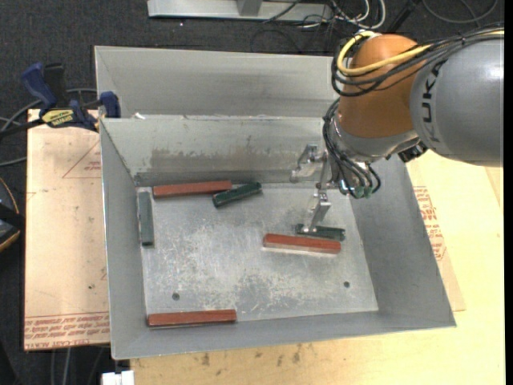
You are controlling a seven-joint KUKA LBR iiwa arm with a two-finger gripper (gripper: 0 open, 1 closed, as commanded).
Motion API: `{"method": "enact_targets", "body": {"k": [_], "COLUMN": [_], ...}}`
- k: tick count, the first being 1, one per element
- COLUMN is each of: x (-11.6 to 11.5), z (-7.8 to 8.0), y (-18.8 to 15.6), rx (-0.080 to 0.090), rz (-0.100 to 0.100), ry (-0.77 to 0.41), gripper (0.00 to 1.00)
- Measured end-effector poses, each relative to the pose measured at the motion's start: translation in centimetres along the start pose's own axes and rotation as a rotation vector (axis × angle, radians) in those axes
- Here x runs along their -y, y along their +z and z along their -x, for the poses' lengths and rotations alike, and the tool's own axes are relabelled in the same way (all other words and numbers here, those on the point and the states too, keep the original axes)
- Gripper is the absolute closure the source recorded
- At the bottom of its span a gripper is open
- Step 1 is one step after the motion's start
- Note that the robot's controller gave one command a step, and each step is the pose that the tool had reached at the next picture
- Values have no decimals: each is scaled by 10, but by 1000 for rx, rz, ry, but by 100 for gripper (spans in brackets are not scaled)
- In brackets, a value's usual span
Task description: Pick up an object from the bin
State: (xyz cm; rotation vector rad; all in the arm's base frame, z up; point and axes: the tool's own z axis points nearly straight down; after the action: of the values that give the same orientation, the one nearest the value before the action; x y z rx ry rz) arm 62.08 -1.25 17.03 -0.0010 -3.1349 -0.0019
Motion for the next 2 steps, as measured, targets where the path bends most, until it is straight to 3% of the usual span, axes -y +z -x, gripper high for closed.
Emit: {"method": "enact_targets", "body": {"k": [1, 2], "x": [0, 17], "z": [2, -31], "y": [-5, 93], "rx": [8, 16], "rz": [0, 1], "ry": [0, -19], "gripper": [0, 100]}}
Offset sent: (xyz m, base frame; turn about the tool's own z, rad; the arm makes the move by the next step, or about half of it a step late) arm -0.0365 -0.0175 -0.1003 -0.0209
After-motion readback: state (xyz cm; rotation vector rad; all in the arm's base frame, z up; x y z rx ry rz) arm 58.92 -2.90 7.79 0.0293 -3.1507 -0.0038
